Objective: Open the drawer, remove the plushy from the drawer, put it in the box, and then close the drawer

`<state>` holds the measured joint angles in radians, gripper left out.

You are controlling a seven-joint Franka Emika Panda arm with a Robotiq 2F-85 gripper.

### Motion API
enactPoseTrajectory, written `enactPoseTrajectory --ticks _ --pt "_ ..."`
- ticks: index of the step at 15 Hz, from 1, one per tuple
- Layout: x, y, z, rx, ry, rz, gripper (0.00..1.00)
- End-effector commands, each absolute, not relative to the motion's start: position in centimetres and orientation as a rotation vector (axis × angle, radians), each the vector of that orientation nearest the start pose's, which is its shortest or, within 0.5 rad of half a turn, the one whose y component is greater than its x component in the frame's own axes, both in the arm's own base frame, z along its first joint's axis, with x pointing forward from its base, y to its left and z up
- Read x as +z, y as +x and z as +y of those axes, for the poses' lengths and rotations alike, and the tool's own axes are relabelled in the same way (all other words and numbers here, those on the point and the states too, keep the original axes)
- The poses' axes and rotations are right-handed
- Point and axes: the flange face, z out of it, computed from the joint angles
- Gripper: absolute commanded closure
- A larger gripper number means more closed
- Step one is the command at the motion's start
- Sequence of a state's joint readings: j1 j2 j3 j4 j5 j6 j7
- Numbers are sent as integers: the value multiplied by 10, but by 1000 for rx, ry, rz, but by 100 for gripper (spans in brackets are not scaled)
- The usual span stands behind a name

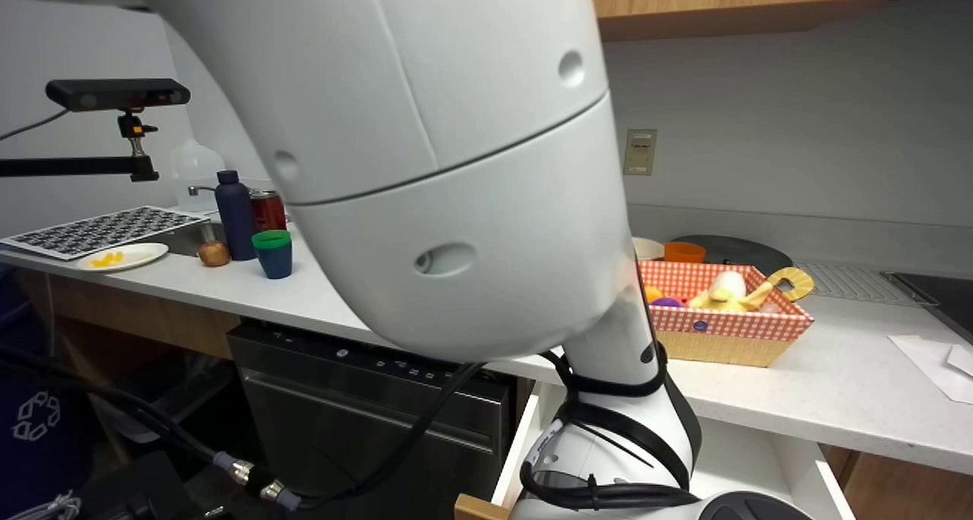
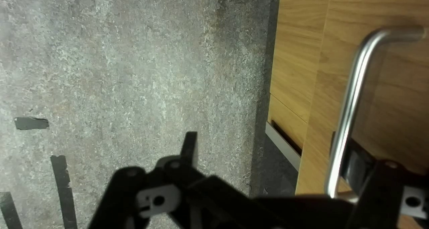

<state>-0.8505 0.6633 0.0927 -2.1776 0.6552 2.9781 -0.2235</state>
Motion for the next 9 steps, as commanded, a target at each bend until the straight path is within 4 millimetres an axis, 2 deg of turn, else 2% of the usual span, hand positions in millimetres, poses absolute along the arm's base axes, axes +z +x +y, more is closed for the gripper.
enactPoseTrajectory --ticks 1,3,6,9 --pt "90 367 -401 -296 -2477 1695 0" --pt "94 375 -393 -307 -2508 1623 0" --pt "116 375 -386 -380 -2587 1488 0" --pt "127 371 -384 -447 -2605 1394 0"
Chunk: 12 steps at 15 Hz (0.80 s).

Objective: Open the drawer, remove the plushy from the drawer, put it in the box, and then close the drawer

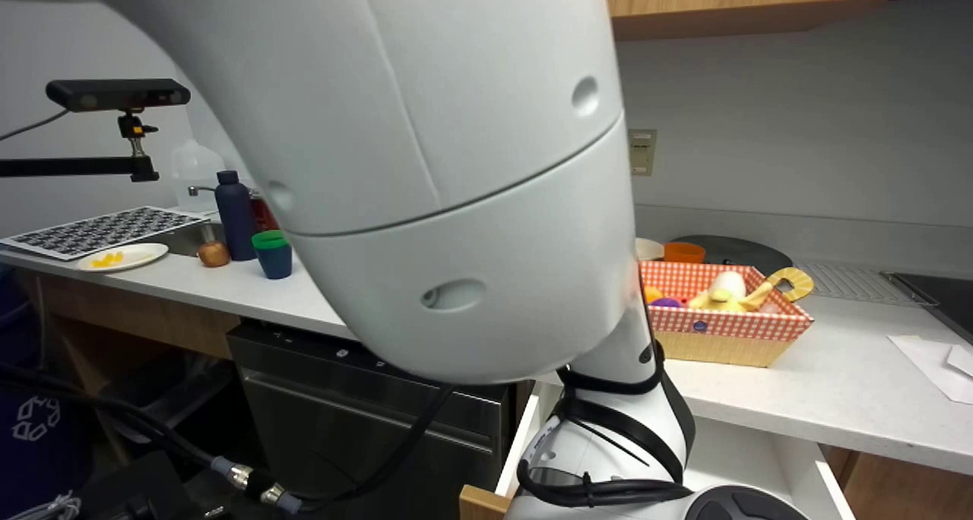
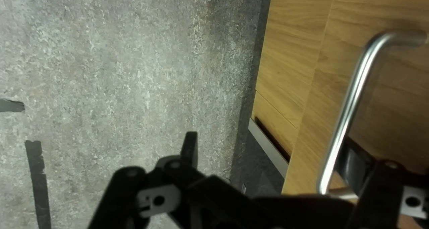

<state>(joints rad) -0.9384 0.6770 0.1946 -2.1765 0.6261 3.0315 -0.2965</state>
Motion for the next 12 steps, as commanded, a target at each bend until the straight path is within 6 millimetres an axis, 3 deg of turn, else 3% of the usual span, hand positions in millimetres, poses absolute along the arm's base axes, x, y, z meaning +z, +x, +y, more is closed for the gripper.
enactPoseTrajectory --ticks 1,6,12 --pt "133 370 -384 -470 -2620 1328 0" --pt "171 355 -379 -586 -2637 1043 0" --pt "180 340 -341 -684 -2758 674 0"
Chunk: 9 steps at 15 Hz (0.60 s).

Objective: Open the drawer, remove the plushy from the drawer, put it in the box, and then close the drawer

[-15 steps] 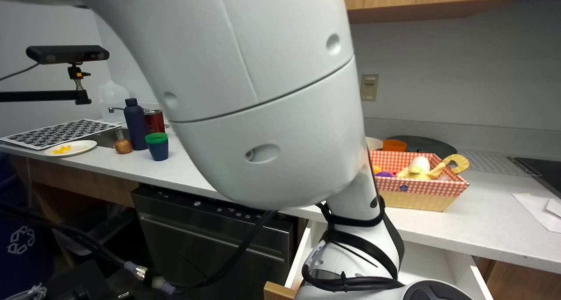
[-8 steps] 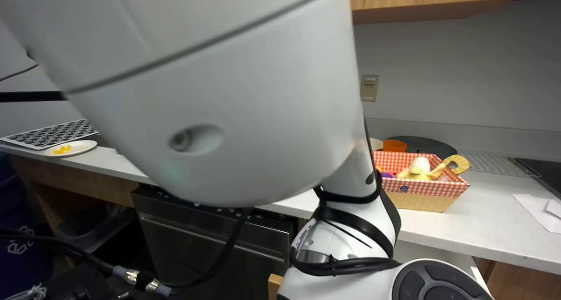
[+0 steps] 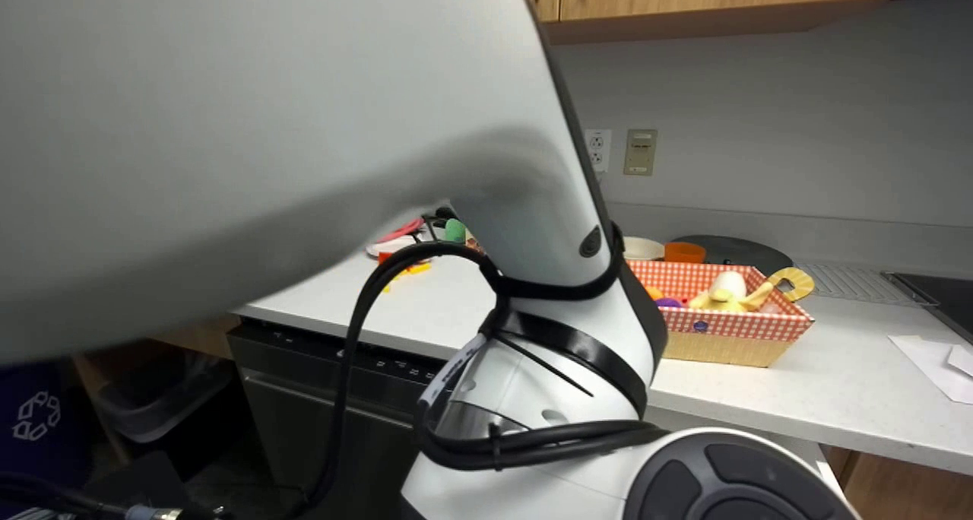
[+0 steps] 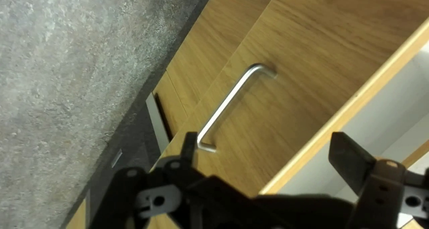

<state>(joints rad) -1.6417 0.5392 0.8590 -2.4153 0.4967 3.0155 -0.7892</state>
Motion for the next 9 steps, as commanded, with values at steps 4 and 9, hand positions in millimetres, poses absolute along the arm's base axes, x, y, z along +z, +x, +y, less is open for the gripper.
enactPoseTrajectory --ticks 4,9 --pt "175 341 -332 -664 -2785 629 0" --pt "169 336 -322 -675 -2831 571 0"
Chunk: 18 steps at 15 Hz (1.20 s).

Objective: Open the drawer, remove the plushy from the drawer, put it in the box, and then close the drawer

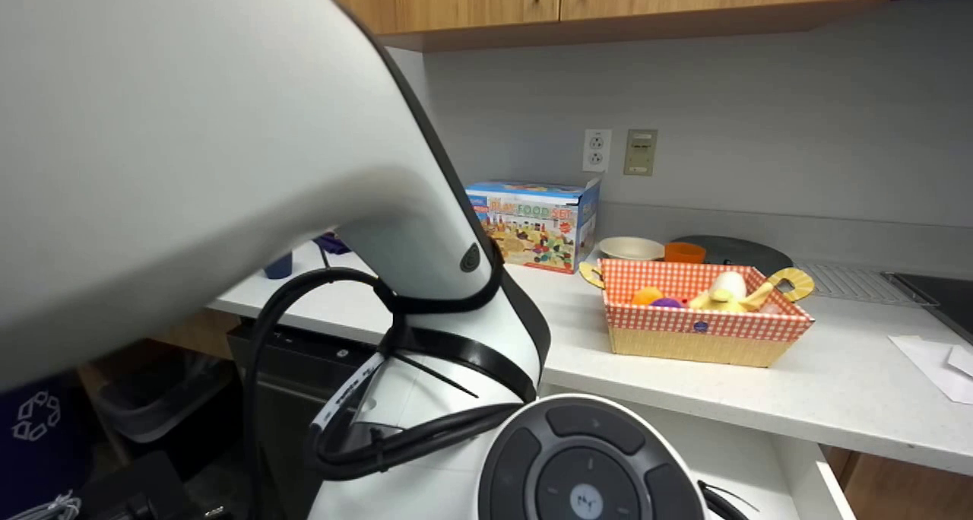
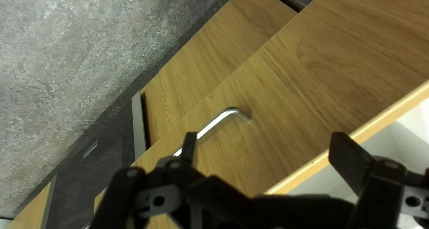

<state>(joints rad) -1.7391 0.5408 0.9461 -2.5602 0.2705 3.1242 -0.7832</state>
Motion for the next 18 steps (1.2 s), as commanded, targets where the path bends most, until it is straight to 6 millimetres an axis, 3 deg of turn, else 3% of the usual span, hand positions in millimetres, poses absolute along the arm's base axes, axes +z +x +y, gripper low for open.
enactPoseTrajectory --ticks 1,3,7,11,18 --pt "172 338 -320 -691 -2834 542 0" --pt "186 348 -308 -776 -2849 420 0" --pt "222 363 -260 -988 -2882 66 0" --pt "228 378 -215 -1080 -2858 -147 0" --pt "223 385 -212 -1027 -2882 -143 0"
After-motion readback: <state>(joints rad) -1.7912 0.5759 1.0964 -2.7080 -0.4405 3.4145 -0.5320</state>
